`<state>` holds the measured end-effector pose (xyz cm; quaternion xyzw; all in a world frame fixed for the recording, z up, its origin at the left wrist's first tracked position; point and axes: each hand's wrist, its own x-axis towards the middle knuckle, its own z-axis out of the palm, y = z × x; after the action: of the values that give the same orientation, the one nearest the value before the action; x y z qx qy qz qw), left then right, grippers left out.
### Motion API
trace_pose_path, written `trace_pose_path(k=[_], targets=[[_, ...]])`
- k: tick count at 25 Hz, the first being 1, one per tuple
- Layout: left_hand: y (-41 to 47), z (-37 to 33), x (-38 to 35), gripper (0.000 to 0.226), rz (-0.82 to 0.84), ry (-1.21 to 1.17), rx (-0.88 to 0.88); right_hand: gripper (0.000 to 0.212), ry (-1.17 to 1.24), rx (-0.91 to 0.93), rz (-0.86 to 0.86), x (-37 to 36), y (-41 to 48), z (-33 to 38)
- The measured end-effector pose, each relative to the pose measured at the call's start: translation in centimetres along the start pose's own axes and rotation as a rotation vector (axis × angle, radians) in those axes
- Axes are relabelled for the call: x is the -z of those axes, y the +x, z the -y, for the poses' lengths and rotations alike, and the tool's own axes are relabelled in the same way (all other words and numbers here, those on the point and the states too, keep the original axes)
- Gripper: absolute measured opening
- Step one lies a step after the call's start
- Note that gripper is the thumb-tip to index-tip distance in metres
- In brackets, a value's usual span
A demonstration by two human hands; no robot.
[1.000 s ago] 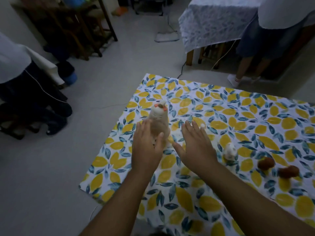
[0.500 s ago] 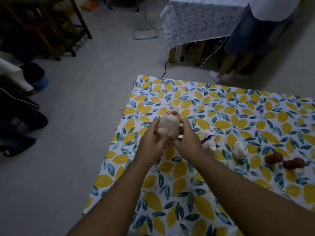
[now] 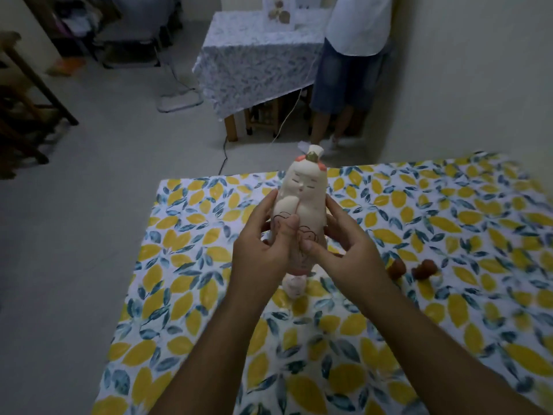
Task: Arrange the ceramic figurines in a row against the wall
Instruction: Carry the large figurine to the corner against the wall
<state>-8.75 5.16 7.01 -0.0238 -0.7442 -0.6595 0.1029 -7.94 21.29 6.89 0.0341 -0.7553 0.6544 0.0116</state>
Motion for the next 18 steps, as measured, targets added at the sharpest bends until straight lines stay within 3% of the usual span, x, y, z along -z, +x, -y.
trace_pose_path(k=[3,6,12,18], targets=[[2.2,-1.0,-9.1,0.048,0.176,-0.023,0.019,0.077,-0.040,-0.017,-0.140,8.7,0.6,-1.3],[4.3,-1.5,-20.7,0.035,0.343,-0.056,0.010,0.079,-0.086,-0.047,-0.284,18.8,1.7,-3.9],[9.5,2.0,-44.6,0.034,0.502,-0.074,0.173,0.073,-0.132,-0.115,-0.569,38.3,5.7,-11.3],[14.6,5.1,-61.8,0.033,0.605,-0.079,0.195,0.061,-0.061,-0.111,-0.817,50.6,11.4,-17.8]])
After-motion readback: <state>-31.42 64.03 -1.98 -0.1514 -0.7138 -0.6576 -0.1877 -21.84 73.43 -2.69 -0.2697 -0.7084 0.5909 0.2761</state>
